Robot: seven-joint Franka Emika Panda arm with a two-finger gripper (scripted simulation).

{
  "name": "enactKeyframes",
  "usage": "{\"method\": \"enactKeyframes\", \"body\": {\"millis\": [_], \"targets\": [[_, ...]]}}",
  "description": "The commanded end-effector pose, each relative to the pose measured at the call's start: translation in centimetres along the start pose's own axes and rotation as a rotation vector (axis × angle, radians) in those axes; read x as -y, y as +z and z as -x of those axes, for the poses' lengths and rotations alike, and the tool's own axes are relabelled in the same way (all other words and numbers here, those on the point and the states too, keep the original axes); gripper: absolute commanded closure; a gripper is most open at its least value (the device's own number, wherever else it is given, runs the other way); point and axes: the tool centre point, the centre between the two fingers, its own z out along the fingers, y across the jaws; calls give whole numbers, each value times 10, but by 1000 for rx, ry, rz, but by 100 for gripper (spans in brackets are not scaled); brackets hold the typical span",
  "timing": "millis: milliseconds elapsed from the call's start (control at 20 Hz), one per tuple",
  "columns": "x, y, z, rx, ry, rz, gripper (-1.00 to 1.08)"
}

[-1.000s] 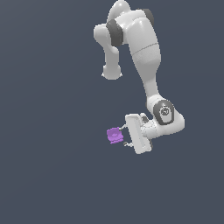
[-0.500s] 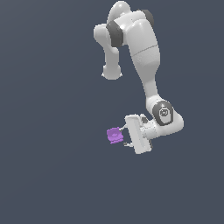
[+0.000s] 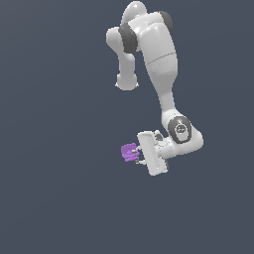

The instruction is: Pick up the object and move it to a goal position.

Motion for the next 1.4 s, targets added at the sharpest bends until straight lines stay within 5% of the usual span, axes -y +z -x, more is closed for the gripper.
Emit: {"method": "enactKeyframes", "body": {"millis": [0, 450, 700, 1000, 1350], "targets": [[-1, 5, 1, 1, -1, 7, 108], [0, -1, -3, -2, 3, -2, 108], [-1, -13, -28, -19, 36, -20, 108], [-10, -50, -96, -64, 127, -68, 108], [-52, -132, -224, -154, 313, -168, 108]]}}
